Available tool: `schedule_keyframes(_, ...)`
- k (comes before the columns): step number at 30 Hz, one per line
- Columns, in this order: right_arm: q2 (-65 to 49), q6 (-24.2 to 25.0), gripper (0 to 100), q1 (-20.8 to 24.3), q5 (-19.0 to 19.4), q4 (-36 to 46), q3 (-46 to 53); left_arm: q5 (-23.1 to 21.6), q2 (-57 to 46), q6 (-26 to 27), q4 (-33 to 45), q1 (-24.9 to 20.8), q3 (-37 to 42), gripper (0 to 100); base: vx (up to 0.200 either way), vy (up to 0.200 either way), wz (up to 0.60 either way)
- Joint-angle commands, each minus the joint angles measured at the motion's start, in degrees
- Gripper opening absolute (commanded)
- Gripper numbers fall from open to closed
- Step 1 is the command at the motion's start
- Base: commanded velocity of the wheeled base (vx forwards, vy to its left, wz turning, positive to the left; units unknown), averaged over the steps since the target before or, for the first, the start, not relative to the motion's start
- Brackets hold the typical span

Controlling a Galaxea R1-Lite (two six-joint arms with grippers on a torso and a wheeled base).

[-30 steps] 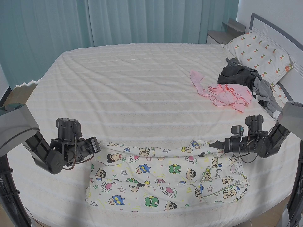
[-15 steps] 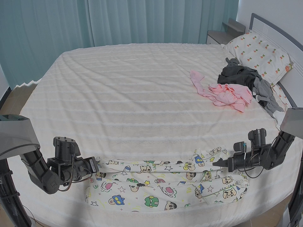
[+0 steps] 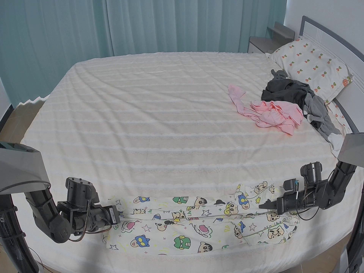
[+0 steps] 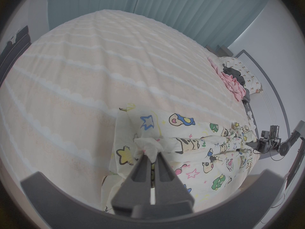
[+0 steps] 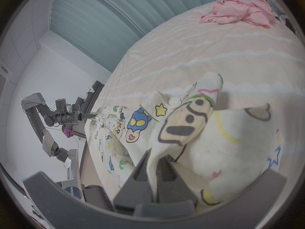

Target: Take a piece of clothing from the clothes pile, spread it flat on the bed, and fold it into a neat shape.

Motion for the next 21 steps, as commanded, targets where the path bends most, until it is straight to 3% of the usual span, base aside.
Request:
schedule_keyframes(1, 0.5, 0.1, 0, -0.4, -0.2, 0.3, 0.6, 0.0, 1.4, -0.1, 0.1, -0.1, 0.6, 0, 0.0, 0.0, 0.0)
schedule_keyframes(3, 0.9, 0.1, 0, -0.8, -0.3, 0.3, 0.7, 0.0, 1.7, -0.2, 0.1, -0.1, 0.7, 0, 0.0, 0.0, 0.0)
schedule_keyframes(4, 1.1, 0.2, 100, -0.9, -0.3, 0.3, 0.9, 0.0, 1.8, -0.2, 0.1, -0.1, 0.7, 0, 0.0, 0.0, 0.0)
schedule_keyframes(5, 1.0, 0.3, 100, -0.9, -0.3, 0.2, 1.1, 0.0, 1.9, -0.3, 0.0, 0.0, 0.7, 100, 0.0, 0.0, 0.0)
schedule_keyframes(16, 0.0, 0.4, 100, -5.9, -1.6, -0.2, 4.3, 0.0, 1.1, -3.5, -2.1, 0.4, 3.8, 100, 0.0, 0.0, 0.0)
schedule_keyframes(21, -1.4, 0.6, 100, -9.8, -2.9, -0.2, 5.2, -1.2, 0.2, -7.9, -5.0, 4.0, 5.7, 100, 0.0, 0.0, 0.0)
